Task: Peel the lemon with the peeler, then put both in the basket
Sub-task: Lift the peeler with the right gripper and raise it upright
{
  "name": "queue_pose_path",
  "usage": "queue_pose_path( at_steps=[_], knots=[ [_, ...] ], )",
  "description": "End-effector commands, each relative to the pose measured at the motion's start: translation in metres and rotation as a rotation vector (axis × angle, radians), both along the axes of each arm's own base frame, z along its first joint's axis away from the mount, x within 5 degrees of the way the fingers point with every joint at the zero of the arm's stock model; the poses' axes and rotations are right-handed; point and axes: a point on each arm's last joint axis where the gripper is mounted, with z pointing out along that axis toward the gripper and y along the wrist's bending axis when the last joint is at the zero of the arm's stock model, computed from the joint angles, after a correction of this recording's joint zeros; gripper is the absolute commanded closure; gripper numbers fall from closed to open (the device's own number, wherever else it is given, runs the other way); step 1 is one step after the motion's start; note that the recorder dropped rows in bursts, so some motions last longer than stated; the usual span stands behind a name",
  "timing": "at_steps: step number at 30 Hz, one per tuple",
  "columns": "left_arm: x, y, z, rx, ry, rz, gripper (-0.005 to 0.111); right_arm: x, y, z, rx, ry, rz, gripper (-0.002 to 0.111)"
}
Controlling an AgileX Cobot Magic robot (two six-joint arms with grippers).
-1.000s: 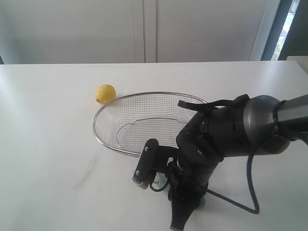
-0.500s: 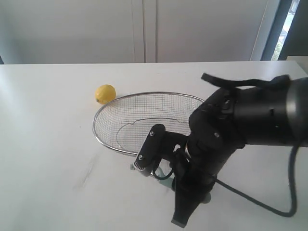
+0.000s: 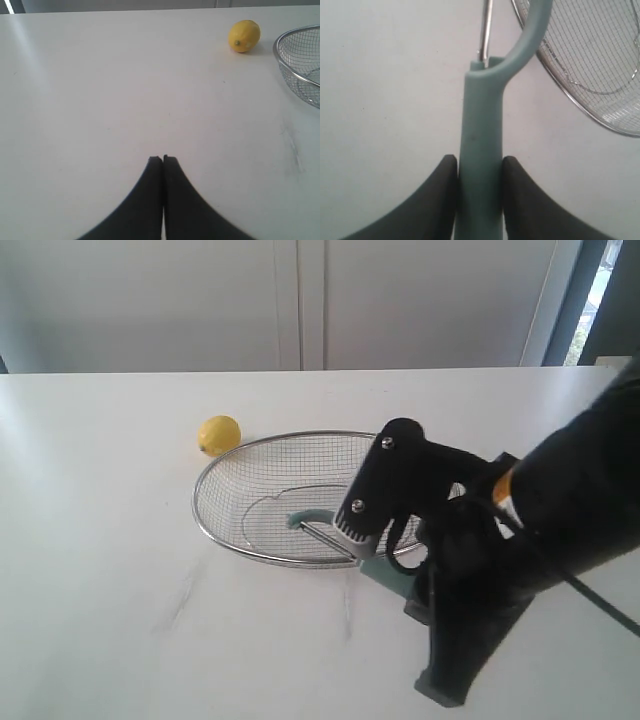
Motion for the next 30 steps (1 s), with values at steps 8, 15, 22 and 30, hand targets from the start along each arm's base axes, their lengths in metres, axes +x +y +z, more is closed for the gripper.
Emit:
queue_pose_path(
  at_steps=[8,15,22,30],
  knots=[
    [0.0,0.0,0.0,-0.003,-0.003,0.004,0.107,-0.033,-0.041,-0.007,0.022,-0.089,-0.004,0.108],
    [0.0,0.0,0.0,-0.003,-0.003,0.004,0.107,-0.037,-0.049,-0.002,0.069,-0.208,-0.004,0.108],
    [0.0,0.0,0.0,-0.003,-0.003,0.004,0.107,-0.049,-0.061,0.016,0.171,-0.281,-0.045,0.108],
    [0.0,0.0,0.0,-0.003,-0.003,0.004,0.107,-0.055,-0.068,0.014,0.219,-0.329,-0.057,0.108]
  ],
)
